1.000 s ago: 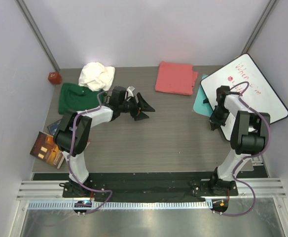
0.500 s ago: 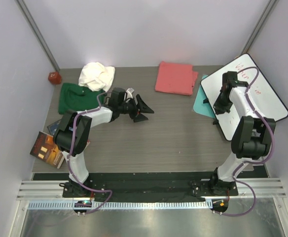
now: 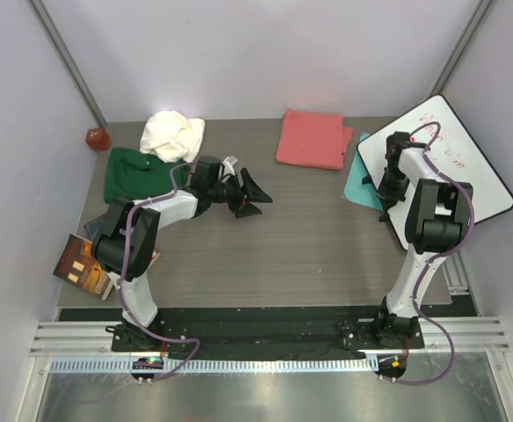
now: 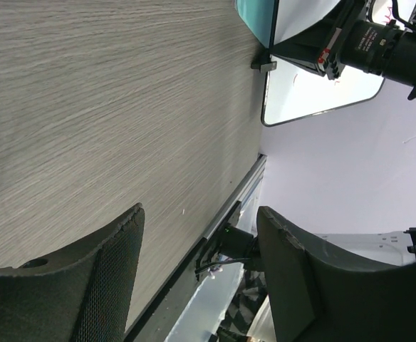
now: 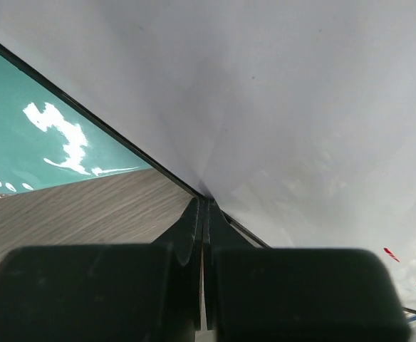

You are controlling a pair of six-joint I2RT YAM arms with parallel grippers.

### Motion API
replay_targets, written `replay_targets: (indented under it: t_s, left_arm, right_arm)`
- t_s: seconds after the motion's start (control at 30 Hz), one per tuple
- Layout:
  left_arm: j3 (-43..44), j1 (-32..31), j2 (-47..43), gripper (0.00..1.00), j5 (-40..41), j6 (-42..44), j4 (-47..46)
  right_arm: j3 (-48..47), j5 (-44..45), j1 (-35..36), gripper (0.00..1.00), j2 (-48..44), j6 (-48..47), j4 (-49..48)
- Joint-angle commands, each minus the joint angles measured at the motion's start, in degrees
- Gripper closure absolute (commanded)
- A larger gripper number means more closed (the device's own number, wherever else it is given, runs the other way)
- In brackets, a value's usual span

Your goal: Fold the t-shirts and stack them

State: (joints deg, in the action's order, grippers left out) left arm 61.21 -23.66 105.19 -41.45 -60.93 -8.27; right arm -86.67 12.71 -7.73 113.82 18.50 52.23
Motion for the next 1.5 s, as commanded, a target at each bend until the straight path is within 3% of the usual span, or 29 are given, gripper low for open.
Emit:
replay_targets:
  t_s: [0.0,0.5,0.87,1.47]
  left_arm:
    - [-0.4,0.5,-2.1,0.35,-1.0,1.1,0.1]
    - [-1.7,0.5,-2.0,0.35,-1.7,0.8,-0.9]
    - [-2.8,0.5,-1.9,0.35,-1.6,0.0,-2.6]
    - [-5.9,0.5,-3.1,0.35,-2.2,-0.2,-4.9]
  right_arm:
    - [0.8,3.4,-1.1,0.99,-3.1,-2.0,0.6]
    - [10.9,2.0,-1.6,0.99,-7.9,-3.9,1.1]
    - [21.6,1.5,-0.9,0.99,-15.5,0.1,2.9]
    - [30.0,-2.0,10.6,0.99,-25.5,14.7,8.9]
